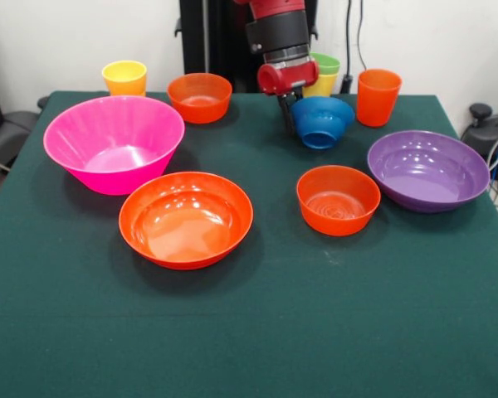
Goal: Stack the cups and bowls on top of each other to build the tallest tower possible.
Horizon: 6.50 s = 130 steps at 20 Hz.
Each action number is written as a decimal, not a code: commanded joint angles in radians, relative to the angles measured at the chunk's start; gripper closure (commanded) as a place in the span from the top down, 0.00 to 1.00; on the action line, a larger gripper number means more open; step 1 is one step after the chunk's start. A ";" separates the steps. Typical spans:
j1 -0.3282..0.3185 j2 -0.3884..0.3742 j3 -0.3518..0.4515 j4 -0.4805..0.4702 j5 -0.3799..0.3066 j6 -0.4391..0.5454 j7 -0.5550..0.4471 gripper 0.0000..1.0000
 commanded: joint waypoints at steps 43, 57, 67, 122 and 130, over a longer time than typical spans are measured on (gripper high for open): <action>0.112 -0.095 -0.039 -0.289 -0.782 0.470 0.658 0.00; 0.197 0.027 -0.111 -0.375 -0.895 0.416 0.871 0.00; 0.213 0.059 -0.104 -0.418 -0.866 0.435 1.008 0.00; 0.283 0.327 -0.121 -0.795 -1.012 -0.031 1.807 0.00; 0.244 0.308 -0.142 -0.812 -0.959 0.006 1.807 0.00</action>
